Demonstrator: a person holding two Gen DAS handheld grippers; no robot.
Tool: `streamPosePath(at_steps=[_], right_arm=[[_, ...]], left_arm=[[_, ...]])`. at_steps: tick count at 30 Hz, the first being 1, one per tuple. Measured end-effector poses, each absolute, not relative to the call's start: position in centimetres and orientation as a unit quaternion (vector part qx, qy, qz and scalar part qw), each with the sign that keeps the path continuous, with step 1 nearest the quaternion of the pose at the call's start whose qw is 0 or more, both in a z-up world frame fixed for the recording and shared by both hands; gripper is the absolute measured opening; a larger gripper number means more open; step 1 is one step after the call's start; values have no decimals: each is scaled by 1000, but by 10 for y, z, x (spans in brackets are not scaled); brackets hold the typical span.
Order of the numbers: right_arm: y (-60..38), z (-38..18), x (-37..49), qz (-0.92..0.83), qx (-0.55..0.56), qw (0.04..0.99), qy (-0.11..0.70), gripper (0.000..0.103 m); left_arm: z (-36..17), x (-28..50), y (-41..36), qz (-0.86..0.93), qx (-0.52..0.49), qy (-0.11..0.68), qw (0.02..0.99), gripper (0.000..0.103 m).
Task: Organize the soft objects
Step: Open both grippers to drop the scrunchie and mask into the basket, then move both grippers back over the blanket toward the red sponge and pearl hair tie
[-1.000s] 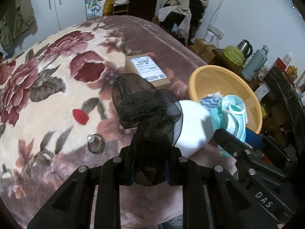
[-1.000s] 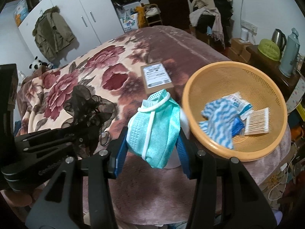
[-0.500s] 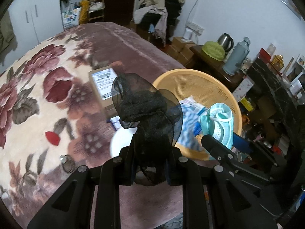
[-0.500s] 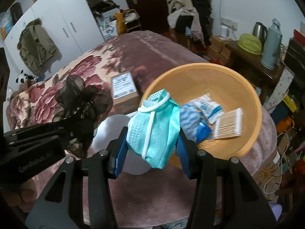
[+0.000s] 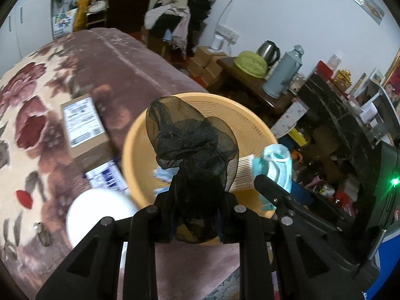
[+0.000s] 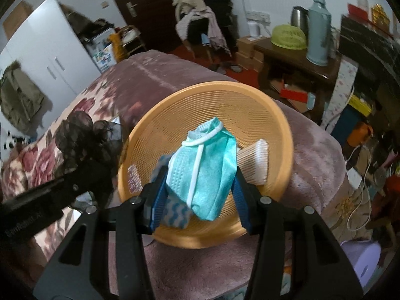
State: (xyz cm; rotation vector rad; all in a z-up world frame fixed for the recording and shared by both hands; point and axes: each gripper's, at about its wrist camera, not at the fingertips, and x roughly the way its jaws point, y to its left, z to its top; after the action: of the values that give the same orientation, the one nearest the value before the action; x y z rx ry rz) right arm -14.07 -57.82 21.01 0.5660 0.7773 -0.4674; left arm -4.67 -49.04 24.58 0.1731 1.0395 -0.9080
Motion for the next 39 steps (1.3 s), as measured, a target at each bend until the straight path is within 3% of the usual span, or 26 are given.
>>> streamPosePath(at_steps=[1, 3, 6, 9, 13, 19, 39], right_arm=[[-583, 208, -142, -226, 280, 857, 370, 50], [-589, 205, -144, -232, 292, 850, 371, 51], [-596, 200, -146, -237, 300, 844, 376, 57], [-597, 196, -147, -239, 303, 842, 377, 69], [-598, 194, -148, -239, 308, 840, 378, 75], [-597, 190, -150, -243, 304, 838, 382, 100], [-548, 201, -148, -218, 265, 847, 406, 103]], left_arm=[[242, -46, -496, -424, 75, 481, 763, 33], [238, -45, -501, -430, 69, 485, 758, 60], [232, -43, -502, -432, 56, 488, 756, 83], [232, -38, -497, -425, 47, 488, 761, 98], [235, -35, -483, -404, 44, 478, 778, 100], [244, -39, -465, -351, 89, 450, 817, 102], [240, -47, -394, -302, 96, 461, 829, 102]])
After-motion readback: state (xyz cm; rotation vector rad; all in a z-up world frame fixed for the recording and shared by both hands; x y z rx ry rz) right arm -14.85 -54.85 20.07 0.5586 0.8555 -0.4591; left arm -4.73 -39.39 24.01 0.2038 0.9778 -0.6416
